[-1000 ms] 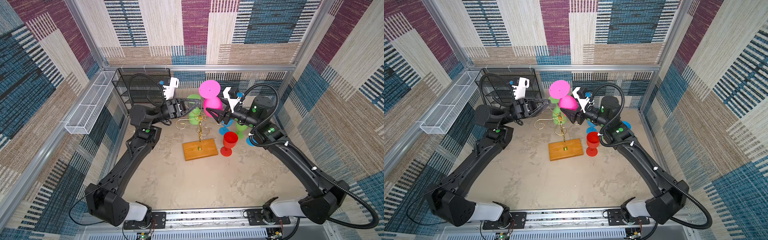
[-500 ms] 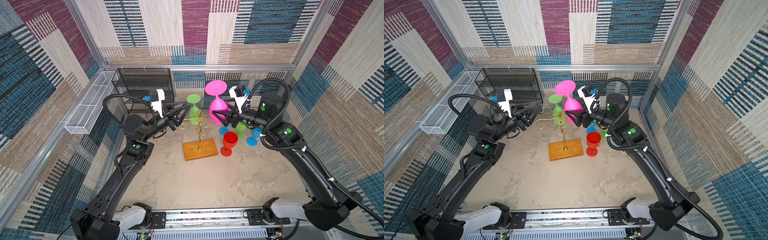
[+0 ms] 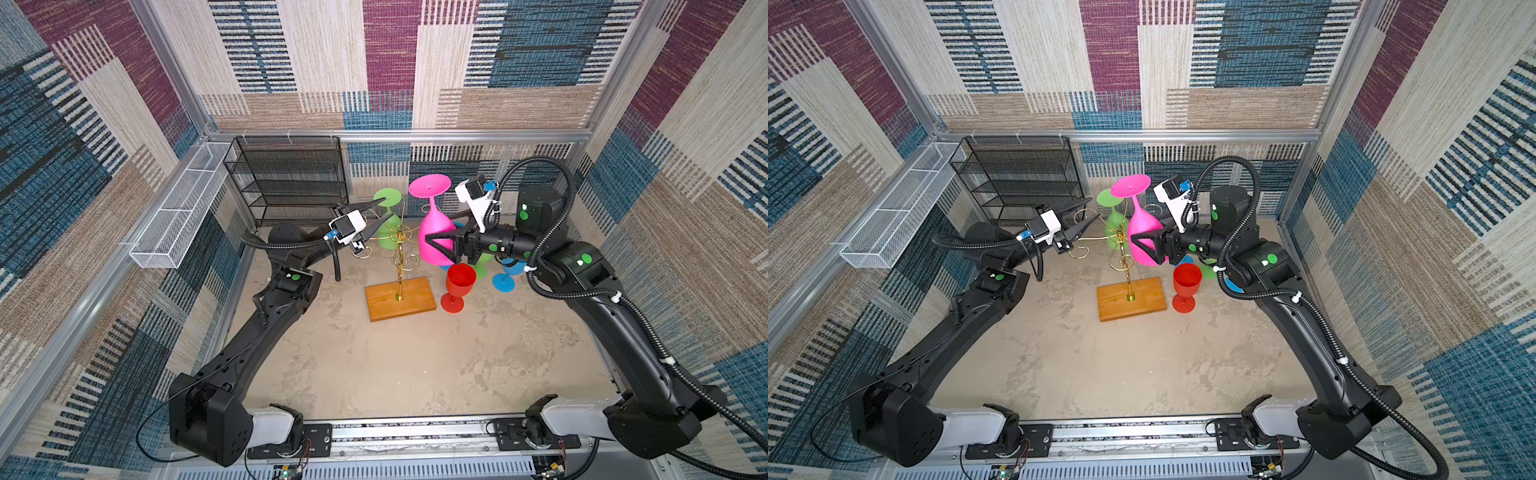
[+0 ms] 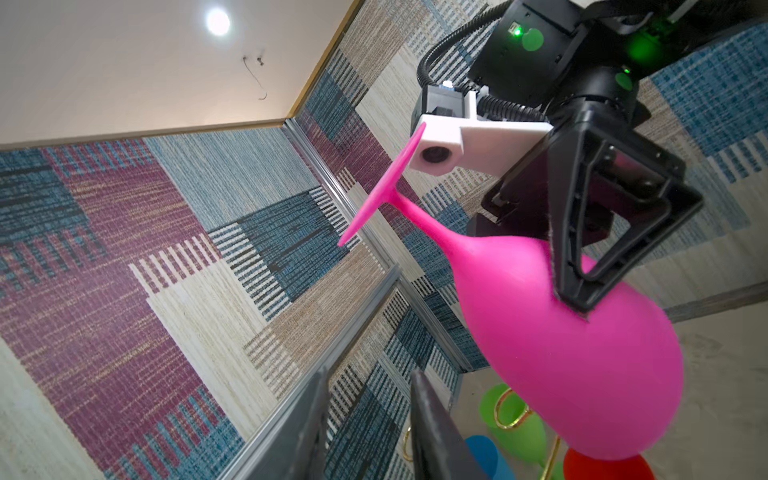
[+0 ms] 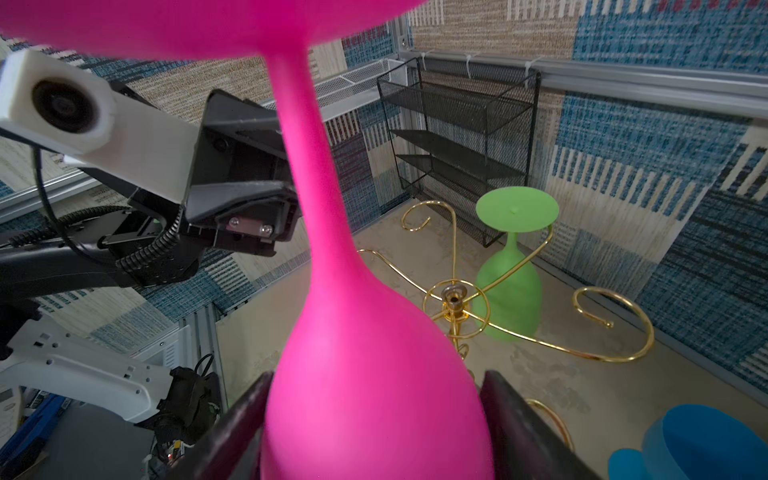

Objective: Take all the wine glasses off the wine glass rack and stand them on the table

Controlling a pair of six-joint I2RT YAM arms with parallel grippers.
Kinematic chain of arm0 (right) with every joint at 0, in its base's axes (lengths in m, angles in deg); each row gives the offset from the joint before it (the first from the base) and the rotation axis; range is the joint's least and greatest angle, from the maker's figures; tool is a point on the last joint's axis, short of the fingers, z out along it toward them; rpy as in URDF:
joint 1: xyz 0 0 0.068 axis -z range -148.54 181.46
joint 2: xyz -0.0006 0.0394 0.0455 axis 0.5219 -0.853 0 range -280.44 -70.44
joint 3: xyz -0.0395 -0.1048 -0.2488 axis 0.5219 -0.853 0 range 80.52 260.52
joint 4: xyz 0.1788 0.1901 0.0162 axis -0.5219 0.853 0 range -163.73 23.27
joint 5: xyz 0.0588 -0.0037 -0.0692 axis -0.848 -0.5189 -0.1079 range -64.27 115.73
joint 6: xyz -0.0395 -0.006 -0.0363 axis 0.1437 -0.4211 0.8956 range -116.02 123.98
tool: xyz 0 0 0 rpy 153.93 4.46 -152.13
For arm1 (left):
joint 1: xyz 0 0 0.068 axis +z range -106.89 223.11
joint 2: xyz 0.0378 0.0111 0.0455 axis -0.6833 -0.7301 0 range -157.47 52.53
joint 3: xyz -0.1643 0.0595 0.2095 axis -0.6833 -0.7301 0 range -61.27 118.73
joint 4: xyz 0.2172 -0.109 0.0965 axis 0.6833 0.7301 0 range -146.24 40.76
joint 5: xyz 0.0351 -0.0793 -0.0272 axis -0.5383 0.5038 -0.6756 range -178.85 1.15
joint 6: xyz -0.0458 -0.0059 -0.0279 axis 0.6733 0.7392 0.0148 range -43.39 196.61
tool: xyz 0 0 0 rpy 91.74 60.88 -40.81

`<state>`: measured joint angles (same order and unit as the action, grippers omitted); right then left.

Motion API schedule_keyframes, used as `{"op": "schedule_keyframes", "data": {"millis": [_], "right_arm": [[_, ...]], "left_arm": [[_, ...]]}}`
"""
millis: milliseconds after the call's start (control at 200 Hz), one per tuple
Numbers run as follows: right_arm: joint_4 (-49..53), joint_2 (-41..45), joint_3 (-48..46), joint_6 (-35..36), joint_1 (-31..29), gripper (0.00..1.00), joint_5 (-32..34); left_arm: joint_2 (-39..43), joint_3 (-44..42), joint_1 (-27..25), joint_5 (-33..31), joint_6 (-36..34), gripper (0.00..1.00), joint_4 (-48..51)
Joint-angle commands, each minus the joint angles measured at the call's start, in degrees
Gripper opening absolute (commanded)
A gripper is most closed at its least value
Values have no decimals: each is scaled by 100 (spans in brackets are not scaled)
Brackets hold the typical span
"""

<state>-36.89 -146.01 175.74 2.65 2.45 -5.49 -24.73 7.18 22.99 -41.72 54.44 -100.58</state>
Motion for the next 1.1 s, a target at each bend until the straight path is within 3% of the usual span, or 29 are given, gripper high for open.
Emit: {"op": "schedule_keyframes", "data": {"millis": [0,1097], "right_arm": [[108,-33,-53,-237,-8,42,-289],[25,-129,-187,-523,-19,35,-778]], "left_arm": [[-70,123,-10,370,-665,34,-384],[-721,1109,-282,1007,-1126,33,-137]]}}
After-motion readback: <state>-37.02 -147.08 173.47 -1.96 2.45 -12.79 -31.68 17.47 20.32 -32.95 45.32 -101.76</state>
